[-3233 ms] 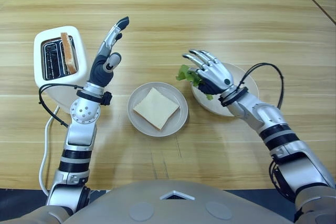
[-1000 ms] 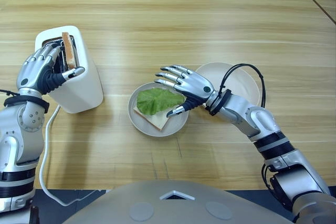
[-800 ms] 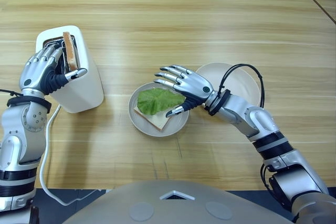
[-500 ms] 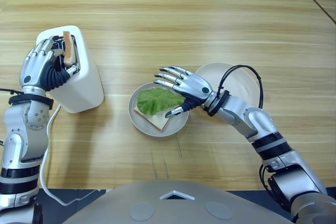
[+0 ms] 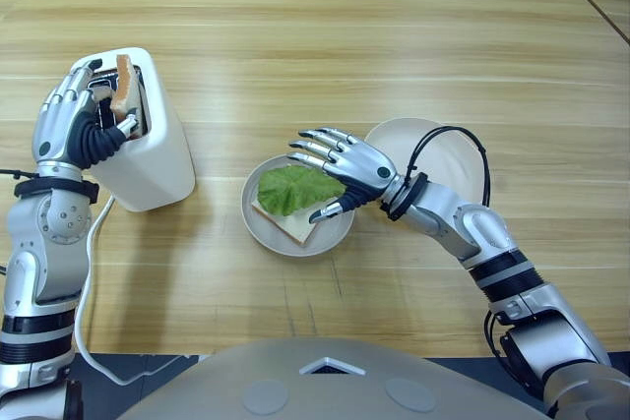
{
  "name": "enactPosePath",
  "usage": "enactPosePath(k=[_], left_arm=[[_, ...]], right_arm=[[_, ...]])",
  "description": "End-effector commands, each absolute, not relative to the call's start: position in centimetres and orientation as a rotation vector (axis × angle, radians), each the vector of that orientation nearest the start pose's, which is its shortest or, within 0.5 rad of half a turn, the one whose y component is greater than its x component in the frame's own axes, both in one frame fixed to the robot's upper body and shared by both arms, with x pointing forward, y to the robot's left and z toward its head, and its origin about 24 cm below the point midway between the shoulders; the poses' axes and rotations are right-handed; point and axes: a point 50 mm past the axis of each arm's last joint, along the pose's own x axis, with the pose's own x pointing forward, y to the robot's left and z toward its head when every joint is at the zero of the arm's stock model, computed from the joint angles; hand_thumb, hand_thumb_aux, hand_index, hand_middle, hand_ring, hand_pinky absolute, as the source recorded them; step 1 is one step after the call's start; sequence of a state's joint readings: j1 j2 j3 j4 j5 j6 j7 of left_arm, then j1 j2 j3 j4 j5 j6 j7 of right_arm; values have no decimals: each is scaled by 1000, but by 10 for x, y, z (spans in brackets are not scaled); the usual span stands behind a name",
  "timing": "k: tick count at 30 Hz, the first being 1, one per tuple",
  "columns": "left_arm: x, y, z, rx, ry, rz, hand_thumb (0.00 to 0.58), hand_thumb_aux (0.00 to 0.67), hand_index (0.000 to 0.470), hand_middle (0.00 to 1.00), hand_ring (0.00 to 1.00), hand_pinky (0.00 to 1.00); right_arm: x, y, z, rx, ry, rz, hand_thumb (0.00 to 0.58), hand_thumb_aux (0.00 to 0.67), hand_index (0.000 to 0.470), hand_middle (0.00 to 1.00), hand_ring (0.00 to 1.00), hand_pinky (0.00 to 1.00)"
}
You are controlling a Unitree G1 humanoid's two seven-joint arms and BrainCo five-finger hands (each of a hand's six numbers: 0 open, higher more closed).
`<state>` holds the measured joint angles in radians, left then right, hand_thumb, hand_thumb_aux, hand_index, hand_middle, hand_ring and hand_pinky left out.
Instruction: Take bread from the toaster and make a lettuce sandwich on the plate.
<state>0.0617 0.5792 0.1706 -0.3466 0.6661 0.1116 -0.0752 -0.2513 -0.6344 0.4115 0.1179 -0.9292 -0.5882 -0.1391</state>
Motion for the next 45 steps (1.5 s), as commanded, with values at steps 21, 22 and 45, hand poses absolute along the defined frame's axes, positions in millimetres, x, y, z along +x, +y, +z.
enactPosePath(k=[21,22,45], left_arm=[[233,268,192,1079,-351,340,580,670,470,0,0,0],[234,269,191,1057,-345,334,580,670,470,0,0,0],[244,267,200,471,-443,182,580,670,470,0,0,0]], right_arm=[[253,-133,63,-1399,-709,698,0,0,0,0,0,0],[253,-133,63,-1399,-709,697,0,0,0,0,0,0],[256,-135,63,-1396,-713,674,0,0,0,0,0,0]])
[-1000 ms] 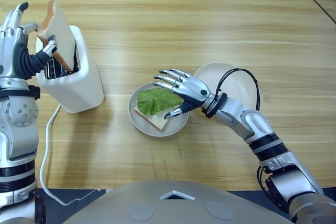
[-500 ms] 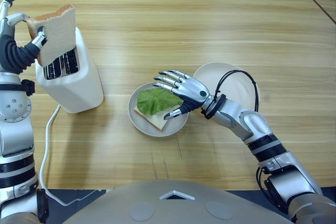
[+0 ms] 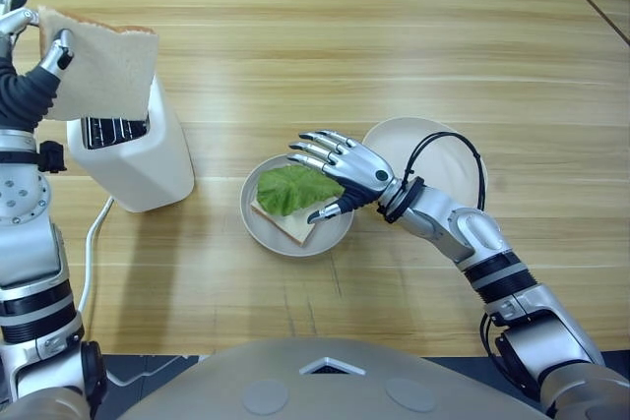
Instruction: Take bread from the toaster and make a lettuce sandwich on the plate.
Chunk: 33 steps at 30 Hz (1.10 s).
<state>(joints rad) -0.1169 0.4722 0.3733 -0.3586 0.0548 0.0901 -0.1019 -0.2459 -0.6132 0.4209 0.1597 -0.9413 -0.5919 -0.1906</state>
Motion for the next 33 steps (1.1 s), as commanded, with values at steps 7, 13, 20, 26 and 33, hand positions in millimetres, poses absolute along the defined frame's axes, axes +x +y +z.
enactPosePath(k=[7,13,20,26,33], left_arm=[[253,255,219,280,-500,79,580,670,470,0,0,0],[271,201,220,208,-483,-169,580,670,470,0,0,0],[274,141,169,184,-312,-415,580,670,470,0,0,0],[261,127,129,229,-172,-515,580,670,470,0,0,0],[248,123,103,227,-75,-548,580,670,470,0,0,0]], right_arm=[[257,-139,68,-1396,-721,627,0,0,0,0,0,0],[268,-174,96,-1486,-712,443,0,0,0,0,0,0],[273,-233,140,-1647,-640,169,0,0,0,0,0,0],[271,-236,149,-1661,-644,123,0,0,0,0,0,0],[270,-228,139,-1631,-642,151,0,0,0,0,0,0]])
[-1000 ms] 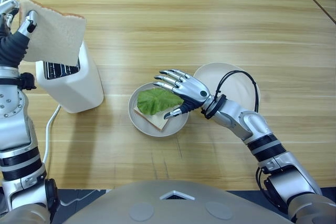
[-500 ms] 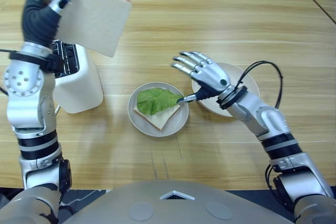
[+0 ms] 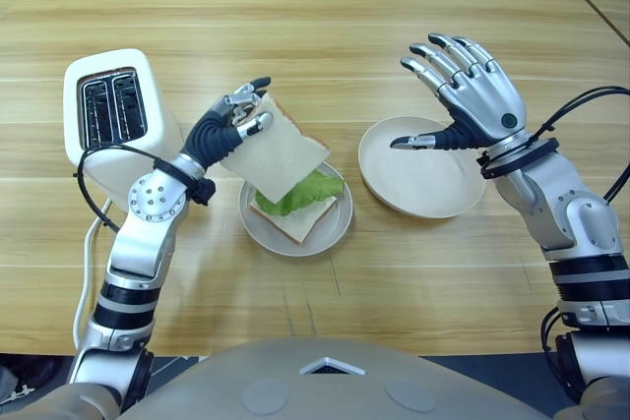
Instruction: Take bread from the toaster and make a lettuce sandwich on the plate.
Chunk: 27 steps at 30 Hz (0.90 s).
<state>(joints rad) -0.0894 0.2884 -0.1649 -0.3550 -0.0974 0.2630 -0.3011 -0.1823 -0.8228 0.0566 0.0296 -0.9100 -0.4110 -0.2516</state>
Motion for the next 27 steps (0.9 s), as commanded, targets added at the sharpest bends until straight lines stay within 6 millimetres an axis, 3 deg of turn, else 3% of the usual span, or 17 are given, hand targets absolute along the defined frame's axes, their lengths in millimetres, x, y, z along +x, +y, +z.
enactPosePath(k=[1,18,27], left_arm=[[248,122,101,232,-66,-553,580,670,470,0,0,0],[241,98,83,165,22,-588,580,670,470,0,0,0],[241,103,66,205,85,-566,580,670,470,0,0,0]], right_arm=[[270,-228,139,-1628,-643,153,0,0,0,0,0,0],[273,-221,129,-1596,-644,172,0,0,0,0,0,0],[273,-220,128,-1584,-649,173,0,0,0,0,0,0]])
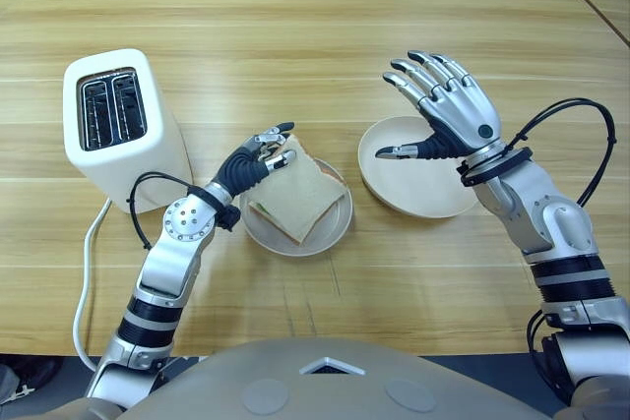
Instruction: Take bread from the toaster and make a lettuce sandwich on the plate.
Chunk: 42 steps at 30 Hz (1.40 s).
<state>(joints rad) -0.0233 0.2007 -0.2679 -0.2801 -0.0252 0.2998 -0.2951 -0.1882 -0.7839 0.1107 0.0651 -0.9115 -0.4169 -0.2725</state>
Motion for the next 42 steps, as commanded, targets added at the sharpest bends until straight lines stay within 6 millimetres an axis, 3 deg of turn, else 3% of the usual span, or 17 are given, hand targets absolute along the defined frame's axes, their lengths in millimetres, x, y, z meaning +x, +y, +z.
enactPosePath(k=[1,6,7,8,24,27,30,31,32,33,34,35,36,37,38,42], left_arm=[[241,103,65,211,87,-565,580,670,470,0,0,0],[244,107,61,256,95,-528,580,670,470,0,0,0],[245,107,61,260,96,-525,540,494,347,0,0,0],[245,107,61,267,93,-524,0,0,0,0,0,0],[243,102,76,370,3,-531,0,0,0,0,0,0],[242,107,111,448,-213,-456,0,0,0,0,0,0],[224,127,165,463,-500,-422,0,0,0,0,0,0],[215,137,181,482,-582,-423,491,407,286,0,0,0],[206,147,193,495,-623,-441,580,670,470,0,0,0],[196,157,201,526,-645,-473,580,670,470,0,0,0],[188,169,202,550,-608,-517,580,670,470,0,0,0],[181,182,192,573,-492,-579,580,670,470,0,0,0],[176,196,178,619,-357,-641,580,670,470,0,0,0],[170,208,161,646,-219,-691,580,670,470,196,196,196],[163,219,144,665,-101,-746,580,670,470,1000,1000,1000],[127,235,92,673,201,-973,580,670,470,1000,1000,1000]], right_arm=[[273,-219,127,-1581,-650,175,0,0,0,0,0,0],[272,-214,125,-1565,-659,189,0,0,0,0,0,0],[272,-214,125,-1563,-658,191,0,0,0,0,0,0],[272,-214,124,-1561,-656,194,0,0,0,0,0,0],[273,-214,122,-1552,-656,200,0,0,0,0,0,0],[272,-209,117,-1522,-653,236,0,0,0,0,0,0],[263,-200,115,-1351,-640,313,0,0,0,0,0,0],[259,-196,116,-1277,-626,345,241,158,111,0,0,0],[254,-191,117,-1197,-609,390,580,670,470,0,0,0],[248,-186,117,-1121,-582,456,580,670,470,8,8,8],[239,-181,115,-1060,-536,549,580,670,470,706,706,706],[229,-177,110,-1005,-475,654,580,670,470,1000,1000,1000],[219,-174,104,-965,-408,753,580,670,470,1000,1000,1000],[210,-173,98,-933,-339,837,580,670,470,1000,1000,1000],[203,-174,91,-916,-266,911,580,670,470,1000,1000,1000],[171,-186,65,-906,51,1167,580,670,470,1000,1000,1000]])
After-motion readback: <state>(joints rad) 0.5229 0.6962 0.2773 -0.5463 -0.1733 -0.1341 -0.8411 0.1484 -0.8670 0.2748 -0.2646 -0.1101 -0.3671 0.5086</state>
